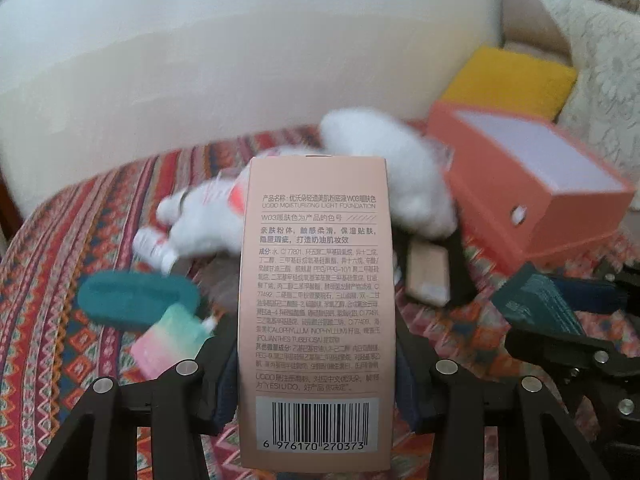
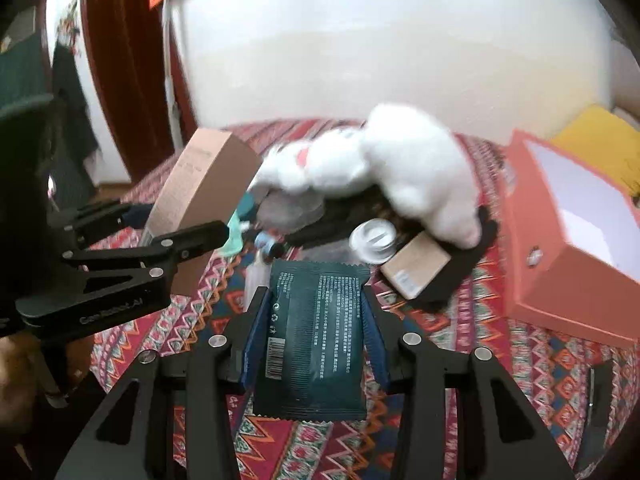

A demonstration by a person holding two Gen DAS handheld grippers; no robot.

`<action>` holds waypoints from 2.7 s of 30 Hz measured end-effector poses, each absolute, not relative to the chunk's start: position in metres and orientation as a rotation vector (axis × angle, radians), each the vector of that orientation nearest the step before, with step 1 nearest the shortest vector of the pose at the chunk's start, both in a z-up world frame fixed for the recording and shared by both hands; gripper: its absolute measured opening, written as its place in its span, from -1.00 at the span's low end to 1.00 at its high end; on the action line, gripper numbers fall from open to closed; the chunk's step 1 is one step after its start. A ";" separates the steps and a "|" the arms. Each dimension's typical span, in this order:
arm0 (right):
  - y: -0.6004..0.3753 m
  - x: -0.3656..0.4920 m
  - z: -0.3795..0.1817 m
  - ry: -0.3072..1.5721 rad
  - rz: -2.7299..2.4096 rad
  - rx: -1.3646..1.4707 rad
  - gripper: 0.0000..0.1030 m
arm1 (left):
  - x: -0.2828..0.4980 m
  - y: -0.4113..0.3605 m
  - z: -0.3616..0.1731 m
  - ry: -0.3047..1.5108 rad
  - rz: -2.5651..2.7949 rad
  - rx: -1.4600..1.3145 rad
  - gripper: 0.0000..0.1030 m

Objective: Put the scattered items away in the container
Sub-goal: 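Carry both items to the pink box and open both tools inside, then grasp the pastel pouch with the left tool while the right tool grasps the clear bulb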

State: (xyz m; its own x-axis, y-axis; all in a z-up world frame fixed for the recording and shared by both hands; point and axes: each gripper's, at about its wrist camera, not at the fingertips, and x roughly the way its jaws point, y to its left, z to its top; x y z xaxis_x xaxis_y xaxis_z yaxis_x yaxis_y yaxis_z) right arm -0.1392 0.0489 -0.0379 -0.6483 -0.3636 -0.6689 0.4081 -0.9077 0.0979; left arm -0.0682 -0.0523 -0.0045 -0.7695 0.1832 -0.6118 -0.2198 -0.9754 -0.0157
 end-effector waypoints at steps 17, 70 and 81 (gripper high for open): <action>0.209 -0.114 0.071 -0.217 -2.948 0.653 -0.10 | -0.088 0.123 0.101 0.073 2.617 -0.685 0.02; 0.217 -0.209 0.038 -0.272 -3.041 0.904 0.95 | -0.121 0.044 0.038 0.193 2.795 -1.050 0.77; 0.035 -0.174 -0.074 -0.020 -2.554 1.218 0.94 | -0.063 -0.133 -0.071 0.034 2.912 -1.484 0.77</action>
